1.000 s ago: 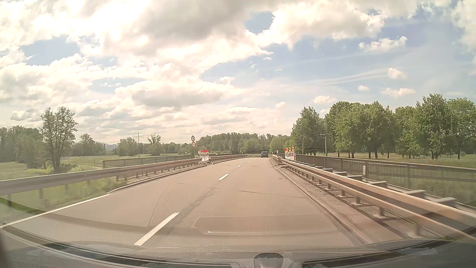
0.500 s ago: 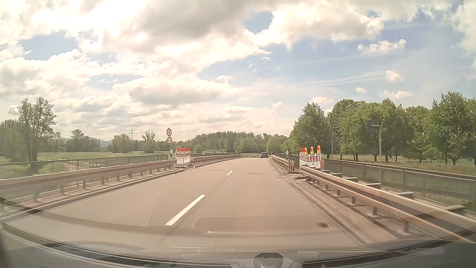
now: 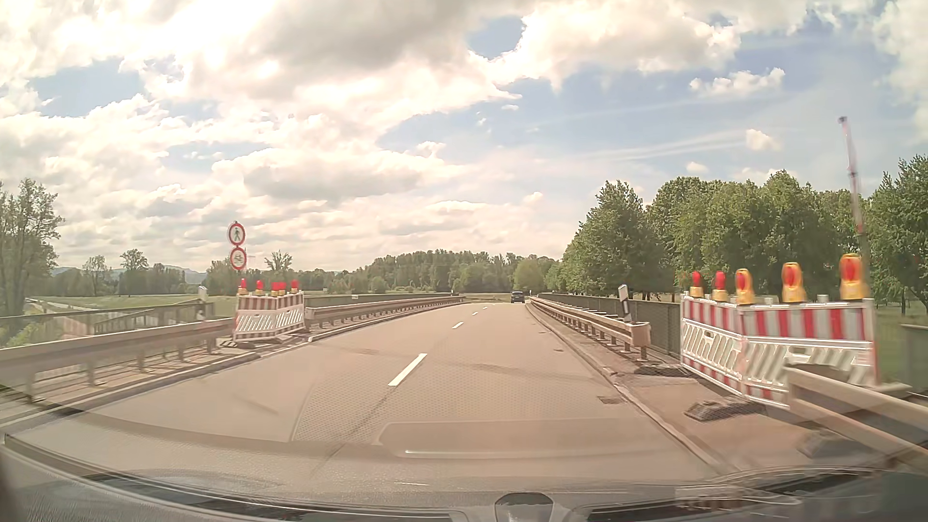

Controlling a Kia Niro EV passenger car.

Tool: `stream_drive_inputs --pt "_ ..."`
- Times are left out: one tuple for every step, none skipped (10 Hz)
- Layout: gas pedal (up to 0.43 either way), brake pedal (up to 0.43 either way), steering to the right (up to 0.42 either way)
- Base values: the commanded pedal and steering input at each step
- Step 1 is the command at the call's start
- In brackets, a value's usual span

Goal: Follow the waypoints while adhering to traffic rules and regulations

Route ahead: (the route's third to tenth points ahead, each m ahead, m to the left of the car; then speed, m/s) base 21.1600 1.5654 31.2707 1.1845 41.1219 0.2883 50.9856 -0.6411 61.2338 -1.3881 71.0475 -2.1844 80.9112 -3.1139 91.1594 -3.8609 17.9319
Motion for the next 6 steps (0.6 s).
stream_drive_inputs --pt "0.098 0.0 0.007" --pt "0.098 0.0 0.007" --pt "0.098 0.0 0.007" --pt "0.098 0.0 0.007" --pt "0.098 0.0 0.007" --pt "0.098 0.0 0.008"
